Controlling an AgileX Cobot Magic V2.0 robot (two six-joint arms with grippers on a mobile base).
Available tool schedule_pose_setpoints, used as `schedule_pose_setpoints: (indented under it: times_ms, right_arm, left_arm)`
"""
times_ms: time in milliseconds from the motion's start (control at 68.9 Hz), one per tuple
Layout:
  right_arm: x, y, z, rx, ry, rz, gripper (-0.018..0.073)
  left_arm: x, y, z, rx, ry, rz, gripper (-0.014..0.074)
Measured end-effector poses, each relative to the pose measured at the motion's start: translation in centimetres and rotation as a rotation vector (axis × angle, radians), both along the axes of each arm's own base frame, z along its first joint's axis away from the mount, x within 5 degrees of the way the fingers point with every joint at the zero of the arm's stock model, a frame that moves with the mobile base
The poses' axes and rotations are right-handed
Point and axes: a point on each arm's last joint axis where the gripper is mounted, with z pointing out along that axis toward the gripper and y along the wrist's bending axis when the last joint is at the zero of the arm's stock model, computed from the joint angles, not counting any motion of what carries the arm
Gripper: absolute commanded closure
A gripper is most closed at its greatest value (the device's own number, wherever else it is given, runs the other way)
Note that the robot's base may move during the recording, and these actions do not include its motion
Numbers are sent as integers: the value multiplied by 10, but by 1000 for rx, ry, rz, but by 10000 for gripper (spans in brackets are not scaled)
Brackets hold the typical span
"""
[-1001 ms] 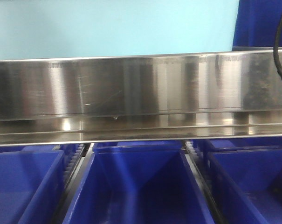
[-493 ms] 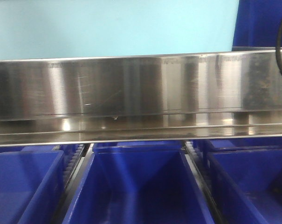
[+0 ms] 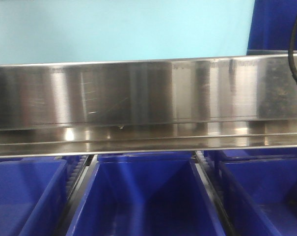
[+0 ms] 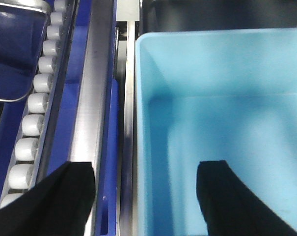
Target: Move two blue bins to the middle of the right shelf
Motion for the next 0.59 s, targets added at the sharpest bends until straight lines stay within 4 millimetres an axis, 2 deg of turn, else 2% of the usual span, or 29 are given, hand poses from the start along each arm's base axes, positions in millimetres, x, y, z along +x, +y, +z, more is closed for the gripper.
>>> schedule_pose_setpoints:
  times_ms: [595]
  right_arm:
    - [1,0,1,3,-13,2,198]
  left_arm:
    - [3,-3,3,-27,-40,-21,237]
